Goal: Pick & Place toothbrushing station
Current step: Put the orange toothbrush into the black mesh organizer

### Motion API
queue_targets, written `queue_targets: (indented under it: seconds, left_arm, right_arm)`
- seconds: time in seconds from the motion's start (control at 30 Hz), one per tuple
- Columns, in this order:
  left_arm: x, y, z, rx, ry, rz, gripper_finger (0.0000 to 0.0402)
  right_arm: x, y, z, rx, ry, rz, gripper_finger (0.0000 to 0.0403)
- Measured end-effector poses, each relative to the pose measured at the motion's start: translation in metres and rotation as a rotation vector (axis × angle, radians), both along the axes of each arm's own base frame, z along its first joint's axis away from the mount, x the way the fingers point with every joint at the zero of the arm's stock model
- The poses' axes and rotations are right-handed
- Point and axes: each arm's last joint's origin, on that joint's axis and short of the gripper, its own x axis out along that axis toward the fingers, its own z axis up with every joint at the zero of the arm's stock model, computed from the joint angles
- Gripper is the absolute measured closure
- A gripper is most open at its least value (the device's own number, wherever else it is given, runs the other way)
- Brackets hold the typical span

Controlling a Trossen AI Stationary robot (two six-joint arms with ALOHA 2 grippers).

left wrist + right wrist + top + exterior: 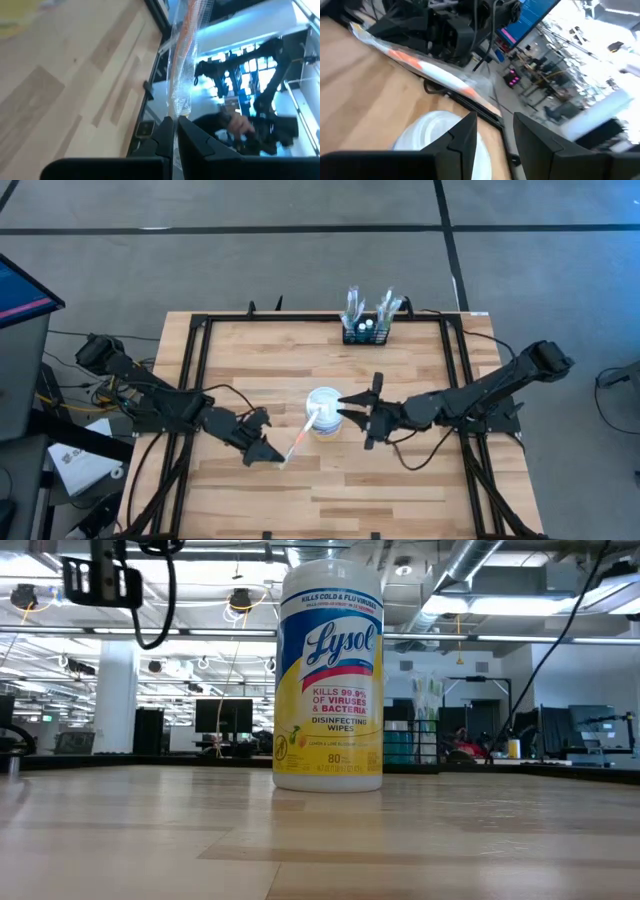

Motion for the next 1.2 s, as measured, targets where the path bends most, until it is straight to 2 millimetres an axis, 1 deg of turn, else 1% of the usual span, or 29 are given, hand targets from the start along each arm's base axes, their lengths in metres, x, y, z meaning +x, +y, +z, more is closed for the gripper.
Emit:
queue_targets:
  seconds: [0.27, 0.4, 0.67, 0.73, 0.87, 1.2]
  left_arm:
    - [0.008, 0.015, 0.003, -0.017, -0.025, 0.052, 0.0396]
    - [0.012, 0.022, 0.006, -0.018, -0.065, 0.05, 0.0396]
    - [0.018, 0.035, 0.012, -0.016, -0.129, 0.067, 0.0396]
    - [0.019, 0.038, 0.012, -0.015, -0.135, 0.067, 0.0396]
    - [0.02, 0.04, 0.016, -0.031, -0.167, 0.058, 0.0396]
    - [0.022, 0.043, 0.018, -0.048, -0.188, 0.049, 0.0396]
  right_arm:
    - [0.035, 0.028, -0.001, -0.163, 0.046, -0.058, 0.0285]
    - [0.048, 0.041, 0.0, -0.226, 0.059, -0.091, 0.0285]
    - [0.069, 0.064, -0.008, -0.362, 0.107, -0.169, 0.0285]
    - [0.072, 0.067, -0.012, -0.399, 0.135, -0.186, 0.0285]
    - [0.078, 0.073, -0.01, -0.402, 0.123, -0.185, 0.0285]
    - [0.076, 0.079, -0.01, -0.459, 0.136, -0.171, 0.0285]
